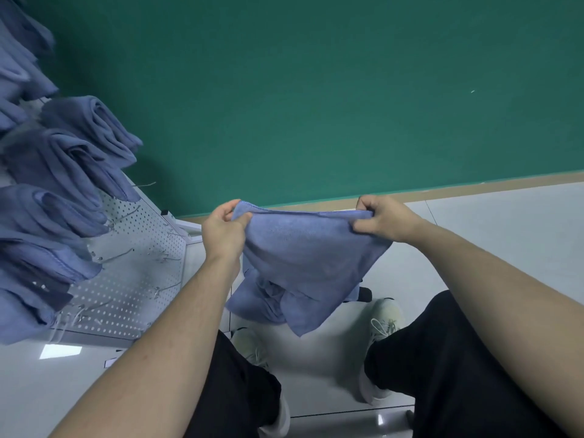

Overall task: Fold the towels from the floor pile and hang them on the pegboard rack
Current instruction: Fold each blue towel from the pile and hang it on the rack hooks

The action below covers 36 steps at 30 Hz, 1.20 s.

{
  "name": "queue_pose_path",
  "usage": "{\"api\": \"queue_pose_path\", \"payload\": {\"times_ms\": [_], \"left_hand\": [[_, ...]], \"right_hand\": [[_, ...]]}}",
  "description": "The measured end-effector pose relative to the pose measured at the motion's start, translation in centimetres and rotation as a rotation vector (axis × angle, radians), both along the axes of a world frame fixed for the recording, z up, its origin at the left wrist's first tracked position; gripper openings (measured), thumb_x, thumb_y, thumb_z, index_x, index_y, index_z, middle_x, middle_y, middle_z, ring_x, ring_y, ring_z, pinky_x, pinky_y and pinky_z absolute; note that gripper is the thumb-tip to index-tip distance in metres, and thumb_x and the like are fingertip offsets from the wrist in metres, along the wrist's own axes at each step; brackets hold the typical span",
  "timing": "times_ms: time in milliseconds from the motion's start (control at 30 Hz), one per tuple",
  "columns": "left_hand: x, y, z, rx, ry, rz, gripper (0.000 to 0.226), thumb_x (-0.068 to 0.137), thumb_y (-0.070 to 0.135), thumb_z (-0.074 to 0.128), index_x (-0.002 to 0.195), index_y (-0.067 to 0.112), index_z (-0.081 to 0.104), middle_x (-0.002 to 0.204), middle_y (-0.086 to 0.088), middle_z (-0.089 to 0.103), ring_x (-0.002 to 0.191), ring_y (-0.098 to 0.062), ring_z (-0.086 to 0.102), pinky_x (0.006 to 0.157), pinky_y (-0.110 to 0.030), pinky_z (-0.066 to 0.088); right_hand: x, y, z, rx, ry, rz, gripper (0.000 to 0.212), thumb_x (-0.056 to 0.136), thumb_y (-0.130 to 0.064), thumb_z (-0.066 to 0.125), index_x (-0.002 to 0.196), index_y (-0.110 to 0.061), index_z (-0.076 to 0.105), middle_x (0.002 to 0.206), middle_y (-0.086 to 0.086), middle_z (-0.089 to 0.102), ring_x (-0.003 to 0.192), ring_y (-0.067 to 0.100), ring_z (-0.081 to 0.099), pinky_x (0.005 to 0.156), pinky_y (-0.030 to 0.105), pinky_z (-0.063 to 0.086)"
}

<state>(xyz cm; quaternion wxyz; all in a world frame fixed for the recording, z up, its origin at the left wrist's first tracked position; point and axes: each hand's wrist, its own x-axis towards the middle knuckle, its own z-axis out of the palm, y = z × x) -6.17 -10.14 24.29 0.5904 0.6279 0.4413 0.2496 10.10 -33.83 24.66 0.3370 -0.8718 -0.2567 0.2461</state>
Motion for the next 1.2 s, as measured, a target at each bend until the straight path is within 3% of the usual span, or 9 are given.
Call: {"api": "queue_pose_path", "payload": {"times_ms": [133,300,467,600,700,800,933,1033,1200], "left_hand": [[-0.2,0.2,0.1,-0.036,0.011,0.052,0.017,0.089,0.009,0.072,0.106,0.013,0.07,0.087,0.009,0.068,0.079,-0.004,0.062,0.07,-0.009,0.047],[-0.1,0.3,0.0,-0.161,-0.029,0.105,0.009,0.09,0.013,0.072,0.09,0.015,0.063,0.081,0.005,0.064,0.072,-0.008,0.056,0.067,-0.02,0.048],[0.1,-0.1,-0.3,-0.272,-0.032,0.072,0.016,0.088,0.014,0.071,0.079,0.019,0.059,0.075,0.002,0.058,0.068,-0.013,0.049,0.063,-0.03,0.042],[0.5,-1.0,-0.2,-0.222,-0.018,0.016,0.019,0.089,0.012,0.069,0.078,0.019,0.056,0.069,0.007,0.054,0.058,-0.003,0.046,0.047,-0.011,0.038],[0.7,-1.8,0.0,-0.193,-0.018,-0.026,0.018,0.088,0.011,0.072,0.079,0.015,0.057,0.066,0.006,0.055,0.047,0.003,0.049,0.043,-0.008,0.038],[1.0,-2.1,-0.2,-0.262,-0.004,-0.091,0.017,0.086,0.014,0.076,0.078,0.015,0.061,0.066,0.003,0.058,0.052,-0.004,0.051,0.051,-0.016,0.043],[1.5,-2.9,-0.4,-0.372,-0.055,-0.13,0.007,0.089,0.013,0.075,0.089,0.01,0.069,0.073,-0.001,0.065,0.06,-0.008,0.057,0.067,-0.018,0.054],[1.8,-3.5,-0.3,-0.384,-0.086,-0.136,0.005,0.091,0.014,0.073,0.092,0.01,0.07,0.078,-0.002,0.068,0.064,-0.006,0.063,0.072,-0.018,0.057],[2.0,-4.3,-0.3,-0.254,-0.08,-0.192,0.006,0.092,0.019,0.071,0.092,0.013,0.074,0.083,-0.004,0.072,0.076,-0.013,0.066,0.081,-0.025,0.058]], "right_hand": [[-0.1,-0.1,-0.3,0.077,0.064,-0.043,0.02,0.082,-0.01,0.068,0.077,-0.02,0.051,0.068,-0.006,0.051,0.061,0.013,0.042,0.054,0.024,0.034],[0.1,0.3,-0.7,0.279,0.242,-0.292,0.019,0.083,-0.022,0.081,0.079,-0.019,0.063,0.075,0.0,0.062,0.068,0.014,0.054,0.065,0.025,0.044],[-0.1,1.0,-0.6,0.276,0.246,-0.418,0.04,0.085,-0.03,0.078,0.066,-0.022,0.044,0.061,0.0,0.045,0.055,0.016,0.039,0.052,0.026,0.037],[-0.8,2.0,-0.3,0.33,0.363,-0.418,0.049,0.086,-0.032,0.077,0.062,-0.024,0.035,0.054,-0.002,0.031,0.05,0.015,0.029,0.049,0.025,0.032],[-1.4,2.8,-0.3,0.357,0.404,-0.399,0.047,0.084,-0.025,0.08,0.062,-0.024,0.038,0.053,-0.001,0.034,0.049,0.014,0.032,0.05,0.025,0.035],[-2.0,3.7,-0.2,0.351,0.439,-0.369,0.042,0.084,-0.014,0.079,0.067,-0.022,0.042,0.053,-0.002,0.045,0.048,0.012,0.041,0.049,0.023,0.045],[-2.8,4.7,-0.1,0.388,0.516,-0.317,0.029,0.085,-0.008,0.078,0.075,-0.018,0.052,0.067,0.001,0.057,0.059,0.012,0.055,0.058,0.021,0.052],[-3.2,5.3,0.3,0.404,0.578,-0.303,0.021,0.09,-0.01,0.073,0.076,-0.017,0.059,0.073,0.002,0.061,0.062,0.009,0.055,0.058,0.016,0.052],[-3.8,6.4,0.5,0.469,0.695,-0.318,0.029,0.094,-0.015,0.068,0.069,-0.019,0.055,0.064,0.0,0.052,0.056,0.009,0.048,0.058,0.015,0.052]]}}
